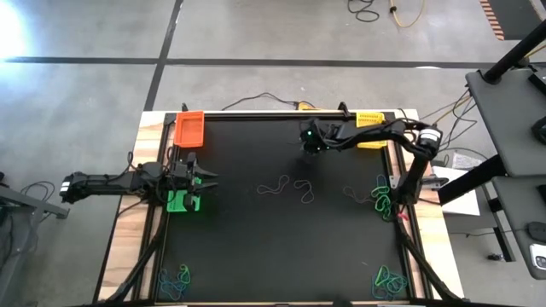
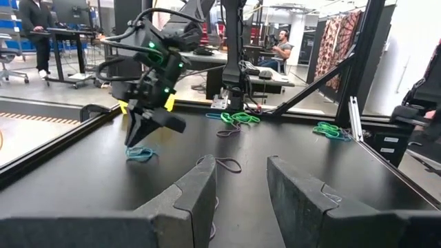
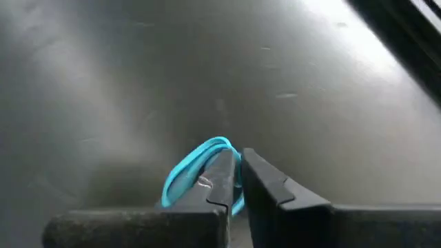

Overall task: Sort rubber bands into baskets
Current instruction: Put the center blue rubber band into the yellow bin

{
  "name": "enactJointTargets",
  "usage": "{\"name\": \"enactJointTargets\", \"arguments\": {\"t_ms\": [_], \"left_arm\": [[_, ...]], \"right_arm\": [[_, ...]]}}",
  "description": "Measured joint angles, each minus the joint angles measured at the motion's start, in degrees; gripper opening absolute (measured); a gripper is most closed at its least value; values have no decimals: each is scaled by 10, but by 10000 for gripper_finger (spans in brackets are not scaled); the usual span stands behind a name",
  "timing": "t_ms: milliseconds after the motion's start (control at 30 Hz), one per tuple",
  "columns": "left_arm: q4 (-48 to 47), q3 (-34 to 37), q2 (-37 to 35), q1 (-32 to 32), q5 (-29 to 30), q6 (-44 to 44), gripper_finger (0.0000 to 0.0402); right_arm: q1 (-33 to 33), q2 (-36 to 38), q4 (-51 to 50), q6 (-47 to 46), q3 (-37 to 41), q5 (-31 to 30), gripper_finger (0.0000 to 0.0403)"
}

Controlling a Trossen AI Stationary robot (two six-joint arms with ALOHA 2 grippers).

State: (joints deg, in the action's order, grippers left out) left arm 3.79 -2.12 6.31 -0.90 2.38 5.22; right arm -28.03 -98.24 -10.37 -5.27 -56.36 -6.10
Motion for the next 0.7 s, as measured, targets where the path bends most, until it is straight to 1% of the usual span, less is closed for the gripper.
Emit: {"name": "enactJointTargets", "arguments": {"t_ms": [100,233,400,533,700], "left_arm": [[0,0,0,0,0,0,115],[0,0,0,0,0,0,115],[0,0,0,0,0,0,115],[0,0,0,0,0,0,115],[0,0,0,0,0,0,115]], "right_arm": [[-8,0,0,-3,0,13,55],[-8,0,-1,3,0,62,110],[-7,0,-4,11,0,66,167],[-7,0,-23,37,0,66,199],[-7,0,-44,42,0,66,226]]}}
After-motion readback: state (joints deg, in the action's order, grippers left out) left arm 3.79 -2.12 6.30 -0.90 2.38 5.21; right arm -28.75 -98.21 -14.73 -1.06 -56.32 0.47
